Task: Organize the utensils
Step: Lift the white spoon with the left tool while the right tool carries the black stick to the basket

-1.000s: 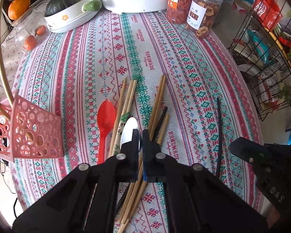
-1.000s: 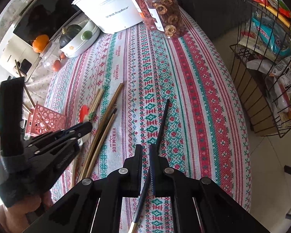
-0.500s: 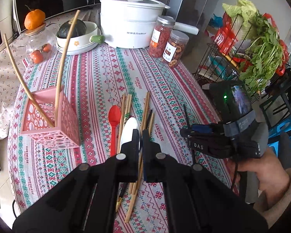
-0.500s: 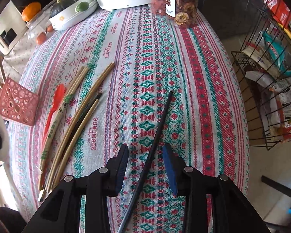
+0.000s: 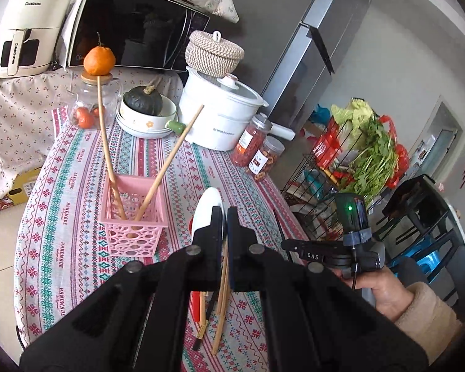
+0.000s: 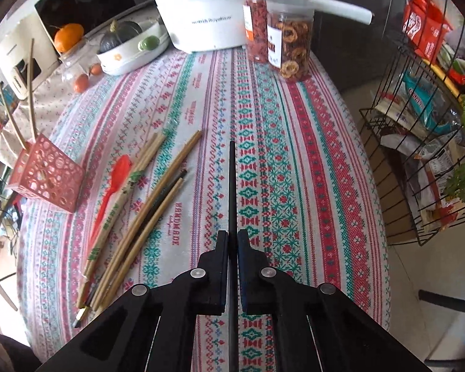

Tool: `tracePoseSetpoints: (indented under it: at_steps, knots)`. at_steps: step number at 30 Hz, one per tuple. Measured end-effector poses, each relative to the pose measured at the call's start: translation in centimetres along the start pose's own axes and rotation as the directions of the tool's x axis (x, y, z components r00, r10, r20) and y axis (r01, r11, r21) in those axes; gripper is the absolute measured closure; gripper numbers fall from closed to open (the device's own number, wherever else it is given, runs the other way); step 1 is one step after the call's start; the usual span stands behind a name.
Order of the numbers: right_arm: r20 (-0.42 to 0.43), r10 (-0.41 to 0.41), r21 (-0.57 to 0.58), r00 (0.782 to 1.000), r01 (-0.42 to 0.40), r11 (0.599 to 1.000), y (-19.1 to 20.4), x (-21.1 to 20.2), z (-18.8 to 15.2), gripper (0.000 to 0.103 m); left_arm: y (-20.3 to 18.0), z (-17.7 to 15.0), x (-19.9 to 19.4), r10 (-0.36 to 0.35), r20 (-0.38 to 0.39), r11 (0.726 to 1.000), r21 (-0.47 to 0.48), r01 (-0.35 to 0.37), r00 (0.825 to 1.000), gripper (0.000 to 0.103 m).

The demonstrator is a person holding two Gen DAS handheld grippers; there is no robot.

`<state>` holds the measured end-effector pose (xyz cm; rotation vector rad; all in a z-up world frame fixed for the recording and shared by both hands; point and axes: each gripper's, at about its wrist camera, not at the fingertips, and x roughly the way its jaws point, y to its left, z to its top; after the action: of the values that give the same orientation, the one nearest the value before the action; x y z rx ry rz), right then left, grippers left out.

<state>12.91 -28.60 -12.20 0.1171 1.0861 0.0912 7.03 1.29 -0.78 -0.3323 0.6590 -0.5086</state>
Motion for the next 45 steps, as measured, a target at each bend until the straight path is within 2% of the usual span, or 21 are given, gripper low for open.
tracePoseSetpoints:
  at_steps: [5, 9, 12, 15, 20, 24, 29, 34, 38, 39, 40, 42, 43, 45]
  knots:
    - [0.102, 0.038, 0.003, 0.994, -0.039, 0.999, 1.0, -3.8, 0.1, 0.097, 1.5, 1.5, -2.3, -0.039, 0.132, 0.999, -0.025, 0.043, 0.990, 0.099]
    - [0.193, 0.073, -0.014, 0.978, -0.072, 0.997, 2.7, -6.6, 0.5, 0.097, 1.9, 3.2, -2.9, -0.046, 0.233, 0.997, -0.043, 0.058, 0.971, 0.099]
    - [0.251, 0.090, -0.041, 0.964, -0.082, 0.996, 4.1, -8.0, 0.7, 0.097, 1.3, 4.6, -3.1, -0.033, 0.335, 0.999, 0.007, 0.033, 0.942, 0.099]
    - [0.285, 0.103, -0.062, 0.953, -0.089, 0.994, 5.0, -8.8, 0.8, 0.097, 1.0, 5.7, -2.0, 0.002, 0.397, 0.999, 0.039, -0.020, 0.918, 0.099]
    - [0.316, 0.108, -0.062, 0.943, -0.093, 0.994, 5.1, -9.5, 1.2, 0.097, 1.6, 5.6, 0.7, 0.052, 0.448, 0.993, 0.074, -0.095, 0.892, 0.099]
    - [0.336, 0.119, -0.067, 0.934, -0.102, 0.992, 4.8, -10.0, 1.7, 0.097, 2.4, 4.5, 2.2, 0.071, 0.466, 0.987, 0.098, -0.131, 0.882, 0.099]
    - [0.336, 0.140, -0.072, 0.931, -0.122, 0.990, 5.1, -10.0, 2.1, 0.097, 3.3, 3.8, 3.9, 0.093, 0.447, 0.980, 0.115, -0.160, 0.890, 0.099]
    - [0.331, 0.156, -0.079, 0.931, -0.138, 0.987, 5.5, -10.0, 2.0, 0.097, 4.0, 3.7, 4.0, 0.092, 0.460, 0.984, 0.096, -0.153, 0.883, 0.099]
    - [0.326, 0.156, -0.075, 0.932, -0.140, 0.987, 5.8, -9.9, 1.9, 0.097, 4.6, 3.0, 4.3, 0.124, 0.441, 0.981, 0.080, -0.176, 0.889, 0.099]
    - [0.326, 0.157, -0.073, 0.932, -0.141, 0.987, 5.8, -9.9, 1.9, 0.097, 4.8, 2.9, 4.3, 0.130, 0.427, 0.982, 0.071, -0.177, 0.895, 0.099]
    - [0.325, 0.159, -0.072, 0.932, -0.143, 0.987, 5.9, -9.9, 1.9, 0.097, 4.9, 2.8, 4.4, 0.136, 0.406, 0.982, 0.062, -0.176, 0.904, 0.096]
    - [0.329, 0.162, -0.069, 0.931, -0.147, 0.987, 6.0, -10.1, 2.0, 0.097, 5.1, 2.7, 4.4, 0.152, 0.365, 0.982, 0.049, -0.182, 0.918, 0.083]
    - [0.332, 0.164, -0.068, 0.929, -0.150, 0.986, 6.2, -10.2, 2.0, 0.097, 5.1, 2.6, 4.2, 0.169, 0.351, 0.980, 0.043, -0.197, 0.921, 0.074]
    - [0.339, 0.174, -0.070, 0.925, -0.159, 0.985, 6.5, -10.5, 2.0, 0.097, 4.9, 2.5, 3.5, 0.188, 0.328, 0.977, 0.035, -0.211, 0.926, 0.067]
